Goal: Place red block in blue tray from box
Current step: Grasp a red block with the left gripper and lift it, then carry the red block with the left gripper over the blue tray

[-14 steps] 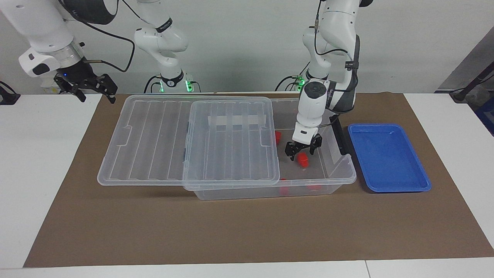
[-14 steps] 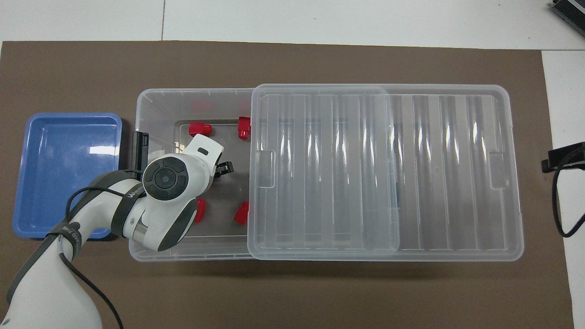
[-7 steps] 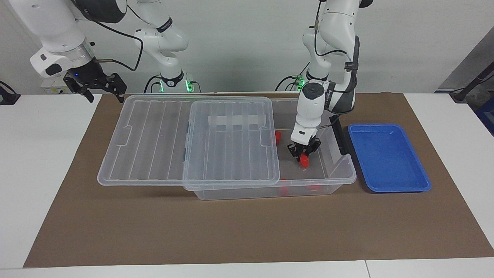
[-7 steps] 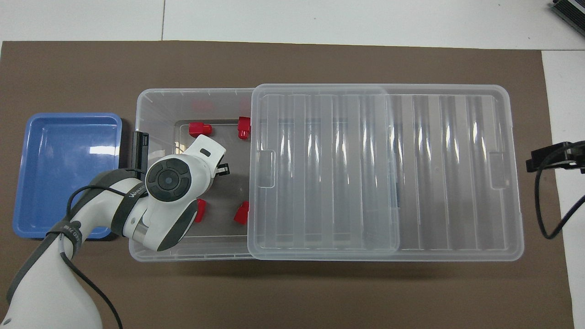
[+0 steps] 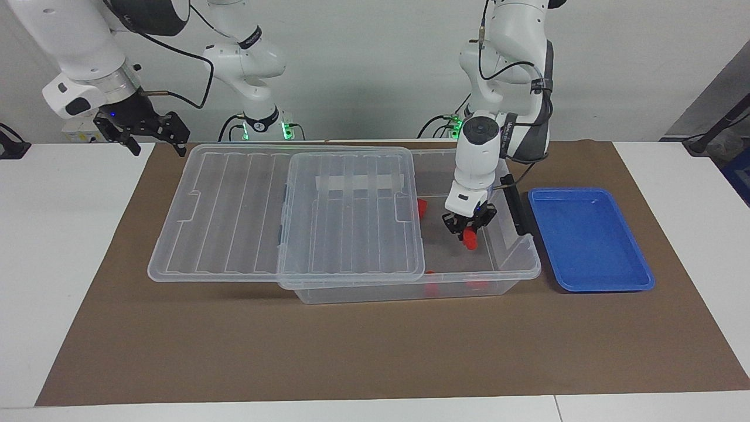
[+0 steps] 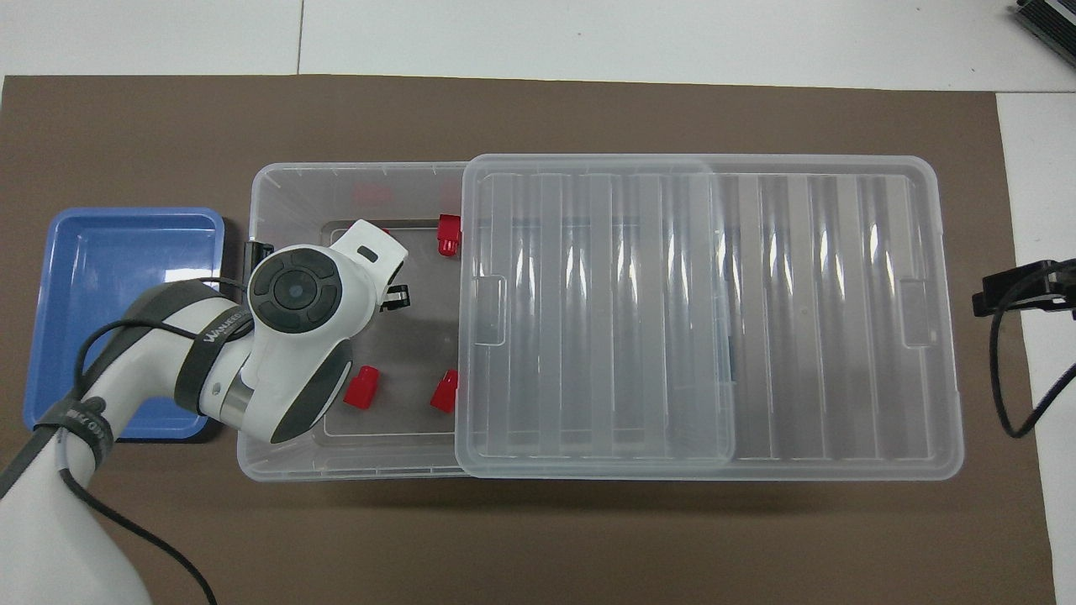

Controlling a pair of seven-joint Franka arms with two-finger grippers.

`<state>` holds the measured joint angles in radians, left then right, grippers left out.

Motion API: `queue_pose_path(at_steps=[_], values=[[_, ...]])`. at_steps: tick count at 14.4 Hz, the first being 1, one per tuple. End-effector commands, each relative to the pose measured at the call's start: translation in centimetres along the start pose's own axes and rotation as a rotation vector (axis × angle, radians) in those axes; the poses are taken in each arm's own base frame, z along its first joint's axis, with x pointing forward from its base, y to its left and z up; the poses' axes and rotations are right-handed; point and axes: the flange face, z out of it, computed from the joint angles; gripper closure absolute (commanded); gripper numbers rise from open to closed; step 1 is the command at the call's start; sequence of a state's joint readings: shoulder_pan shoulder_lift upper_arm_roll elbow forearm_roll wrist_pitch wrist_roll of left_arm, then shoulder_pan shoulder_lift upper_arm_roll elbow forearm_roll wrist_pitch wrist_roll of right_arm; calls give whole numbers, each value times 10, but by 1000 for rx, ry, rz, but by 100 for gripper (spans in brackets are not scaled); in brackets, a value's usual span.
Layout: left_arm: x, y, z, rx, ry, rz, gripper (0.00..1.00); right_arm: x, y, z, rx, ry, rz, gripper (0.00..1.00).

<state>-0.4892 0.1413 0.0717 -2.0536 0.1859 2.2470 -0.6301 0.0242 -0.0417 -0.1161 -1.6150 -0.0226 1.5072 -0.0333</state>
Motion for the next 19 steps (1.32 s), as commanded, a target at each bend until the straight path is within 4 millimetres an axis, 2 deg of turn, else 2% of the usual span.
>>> queue_pose_path(at_steps=[1,5,8,9,12,16,19], values=[[10,-19,-29,34,-9,30,100,0,0,0,6,-12,21,0],[10,-33,-58,39,-22,41,100,-2,-2,0,1,-14,16,0],[16,-41,-100,40,-87,67,100,-2,-5,0,-2,-14,14,0],[21,-50,-114,23,-108,73,100,-3,-5,0,-2,-15,14,0],[29,-104,-148,-24,-114,82,100,-2,-5,1,-2,-14,14,0],[41,-184,-152,-34,-139,198,100,-2,-6,0,-5,-6,11,0],[51,-238,-144,-41,-133,262,100,-1,-7,0,-2,2,3,0]])
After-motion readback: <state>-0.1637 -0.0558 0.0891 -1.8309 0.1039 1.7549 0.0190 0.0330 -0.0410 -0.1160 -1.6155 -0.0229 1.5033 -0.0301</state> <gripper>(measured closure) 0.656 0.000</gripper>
